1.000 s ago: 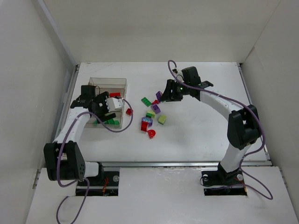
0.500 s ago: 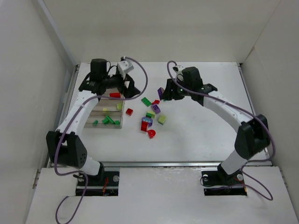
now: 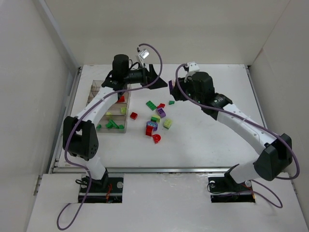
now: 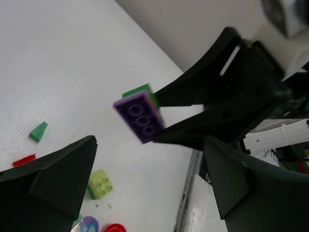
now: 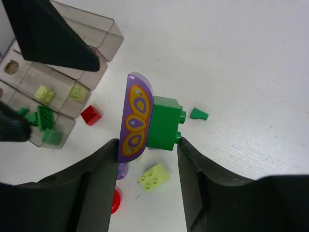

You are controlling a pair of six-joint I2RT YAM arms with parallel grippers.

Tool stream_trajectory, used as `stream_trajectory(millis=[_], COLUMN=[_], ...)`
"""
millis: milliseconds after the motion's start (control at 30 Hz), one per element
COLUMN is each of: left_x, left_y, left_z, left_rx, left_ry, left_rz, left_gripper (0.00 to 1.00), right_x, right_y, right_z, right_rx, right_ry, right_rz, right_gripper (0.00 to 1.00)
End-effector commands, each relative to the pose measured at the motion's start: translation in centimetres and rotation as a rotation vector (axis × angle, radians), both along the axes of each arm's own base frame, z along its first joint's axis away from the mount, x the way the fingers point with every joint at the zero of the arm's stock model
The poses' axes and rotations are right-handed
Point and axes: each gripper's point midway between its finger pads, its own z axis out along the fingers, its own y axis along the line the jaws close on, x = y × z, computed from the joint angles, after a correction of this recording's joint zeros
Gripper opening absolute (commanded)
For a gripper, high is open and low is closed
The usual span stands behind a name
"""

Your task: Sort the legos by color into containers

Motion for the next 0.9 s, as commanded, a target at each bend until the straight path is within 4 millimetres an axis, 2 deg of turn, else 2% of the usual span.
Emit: stream_trajectory(millis=[0, 67, 167, 200, 233, 267, 300, 333, 367, 467, 567, 600, 633, 733, 767, 800, 867], left_x=[-0.3, -0.1, 0.8, 0.7, 1.4, 1.7, 2.3, 2.7, 2.7, 3.0, 3.1, 2.9, 2.7, 2.1, 2.0, 1.9, 1.7], left_y=[-1.6, -2.0, -2.8, -3.2, -3.1, -3.5, -3.4, -3.3, -3.4, -3.9, -4.0, -3.9, -4.0, -4.1, -4.1, -4.1, -4.1], left_z=[5.7, 5.9, 5.0, 4.1, 2.9, 3.0, 2.3, 0.6, 1.1, 0.8, 1.2, 0.7, 0.7, 0.3, 0.3, 0.2, -0.1], left_rx=[-0.130, -0.140, -0.114, -0.080, -0.047, -0.026, 0.000, 0.030, 0.025, 0.026, 0.026, 0.034, 0.031, 0.029, 0.029, 0.033, 0.034], left_ry=[-0.081, -0.071, -0.038, -0.019, 0.004, 0.001, 0.006, 0.058, 0.047, 0.050, 0.030, 0.047, 0.048, 0.063, 0.056, 0.064, 0.073], left_rz=[-0.036, -0.013, 0.028, 0.026, 0.049, 0.064, 0.093, 0.108, 0.108, 0.099, 0.096, 0.096, 0.084, 0.053, 0.043, 0.043, 0.034], left_gripper=[0.90, 0.89, 0.85, 0.82, 0.80, 0.78, 0.77, 0.75, 0.74, 0.69, 0.55, 0.55, 0.49, 0.40, 0.29, 0.21, 0.12], right_x=[0.5, 0.3, 0.3, 0.3, 0.3, 0.2, 0.2, 0.1, -0.3, -0.4, -0.6, -0.6, -0.6, -0.6, -0.6, -0.7, -0.7], right_y=[0.3, 0.7, 0.9, 0.9, 0.9, 1.1, 1.1, 1.3, 1.6, 1.5, 1.4, 1.4, 1.4, 1.4, 1.4, 1.4, 1.4], right_z=[1.0, 1.4, 2.0, 2.0, 2.0, 2.0, 2.0, 2.0, 1.5, 1.9, 2.3, 2.3, 2.3, 2.3, 1.8, 1.8, 1.8], right_rx=[-0.011, 0.001, 0.009, 0.009, 0.009, 0.013, 0.013, 0.016, 0.011, 0.016, 0.021, 0.021, 0.021, 0.021, 0.016, 0.024, 0.024], right_ry=[-0.058, -0.062, -0.069, -0.069, -0.069, -0.067, -0.067, -0.065, -0.056, -0.063, -0.071, -0.071, -0.071, -0.071, -0.063, -0.058, -0.058], right_rz=[-0.011, 0.012, 0.021, 0.021, 0.021, 0.032, 0.032, 0.044, 0.055, 0.055, 0.055, 0.055, 0.055, 0.055, 0.055, 0.051, 0.051], right_gripper=[0.00, 0.00, 0.00, 0.00, 0.00, 0.00, 0.00, 0.00, 0.00, 0.00, 0.00, 0.00, 0.00, 0.00, 0.00, 0.00, 0.00])
